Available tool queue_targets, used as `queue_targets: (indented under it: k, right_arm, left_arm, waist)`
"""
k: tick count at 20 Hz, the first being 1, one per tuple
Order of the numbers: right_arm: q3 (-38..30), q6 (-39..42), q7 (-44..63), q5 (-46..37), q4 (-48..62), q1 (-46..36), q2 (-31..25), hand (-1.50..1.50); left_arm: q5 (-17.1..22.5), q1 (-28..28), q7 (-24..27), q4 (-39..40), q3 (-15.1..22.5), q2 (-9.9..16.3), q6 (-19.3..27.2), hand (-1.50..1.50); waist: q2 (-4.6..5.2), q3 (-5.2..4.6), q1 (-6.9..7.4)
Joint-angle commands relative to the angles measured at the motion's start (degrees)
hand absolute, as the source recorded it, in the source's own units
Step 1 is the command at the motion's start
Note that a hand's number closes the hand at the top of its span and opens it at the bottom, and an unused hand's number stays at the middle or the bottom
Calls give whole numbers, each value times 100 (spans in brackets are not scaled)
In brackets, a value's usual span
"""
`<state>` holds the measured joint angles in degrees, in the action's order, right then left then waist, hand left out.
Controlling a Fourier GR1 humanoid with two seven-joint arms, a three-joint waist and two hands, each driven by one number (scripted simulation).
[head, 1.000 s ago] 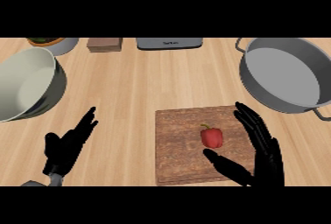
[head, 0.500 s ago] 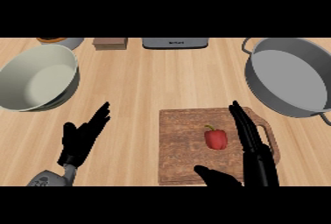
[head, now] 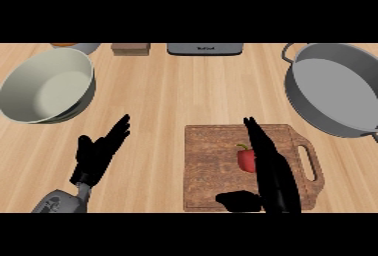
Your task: Pick the bell pepper from the cutting board and place it in the pot
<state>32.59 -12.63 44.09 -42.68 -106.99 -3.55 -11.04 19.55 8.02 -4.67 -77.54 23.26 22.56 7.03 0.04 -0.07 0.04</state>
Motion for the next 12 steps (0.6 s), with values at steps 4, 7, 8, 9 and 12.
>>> queue_targets:
  k: [4, 7, 8, 9, 12]
  right_arm:
    - [-750, 340, -518, 278, 779, -161, -77, -150]
    - [-632, 68, -1012, 140, -17, 822, -510, -150]
    - [-922, -149, -1539, 303, 971, 336, -355, -150]
    - [-908, 7, -1249, 153, 297, 538, -373, -150]
    - [-1217, 71, -1841, 605, 213, 948, -580, -150]
  left_arm:
    - [-324, -377, 79, -183, -190, -230, -159, 0]
    - [-428, -343, -113, -434, -389, -198, -137, 0]
    - [-354, 223, 76, 528, -546, -289, -491, 0]
    - [-499, -295, -73, -168, -428, -272, -422, 0]
    - [-553, 54, 27, 456, -741, -500, -552, 0]
  waist:
    - [-3, 8, 11]
    - [-13, 8, -21]
    - [7, 8, -29]
    - [-9, 8, -12]
    - [-4, 7, -35]
